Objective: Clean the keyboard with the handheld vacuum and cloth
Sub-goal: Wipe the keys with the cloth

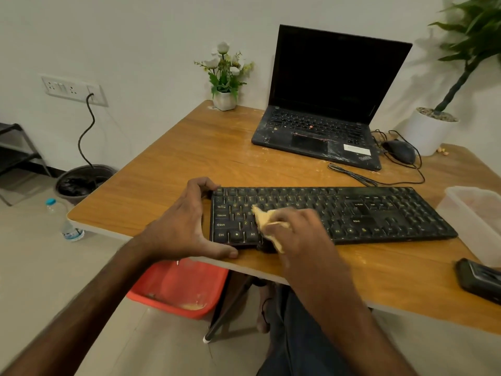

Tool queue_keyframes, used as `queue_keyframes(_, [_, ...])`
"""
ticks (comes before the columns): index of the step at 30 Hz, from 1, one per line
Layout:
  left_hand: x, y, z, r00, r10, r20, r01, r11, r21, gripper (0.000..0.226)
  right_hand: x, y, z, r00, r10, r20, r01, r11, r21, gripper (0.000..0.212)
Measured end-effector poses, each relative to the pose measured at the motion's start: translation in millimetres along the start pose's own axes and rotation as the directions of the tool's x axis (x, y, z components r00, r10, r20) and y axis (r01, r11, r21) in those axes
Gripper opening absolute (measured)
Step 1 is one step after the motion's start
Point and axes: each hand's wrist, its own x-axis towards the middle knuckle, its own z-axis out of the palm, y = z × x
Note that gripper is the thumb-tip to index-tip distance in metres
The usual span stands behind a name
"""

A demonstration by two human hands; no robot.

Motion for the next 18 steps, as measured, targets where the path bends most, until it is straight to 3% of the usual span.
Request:
queue_keyframes(3, [1, 1, 0, 1.0, -0.004, 0.002, 0.004, 1.0, 0.013, 0.11, -3, 5, -5, 0.987, 0.162, -0.024, -0.16, 0.985, 0.057, 0.05])
queue_keyframes(7, [1, 0, 1, 1.0, 0.018, 0.003, -0.018, 1.0, 0.016, 0.105, 9, -43, 14, 0.999, -0.03, -0.03, 0.033, 0.995, 0.092, 0.041])
queue_keyframes(11, [1, -4, 2, 0.997, 0.065, -0.03, -0.064, 0.998, 0.014, 0.1, 47, -68, 36, 0.993, -0.107, -0.048, 0.114, 0.977, 0.18, 0.043])
queue_keyframes(14, [0, -1, 0, 0.999, 0.047, 0.005, -0.047, 0.999, -0.013, 0.103, 78, -45, 31, 0.982, -0.187, 0.013, 0.186, 0.982, 0.027, 0.044])
queue_keyframes(18, [-1, 3, -2, 1.0, 0.013, 0.009, -0.013, 0.999, -0.039, 0.111, 101, 2, 20, 0.998, -0.023, 0.061, 0.024, 1.0, -0.01, 0.038])
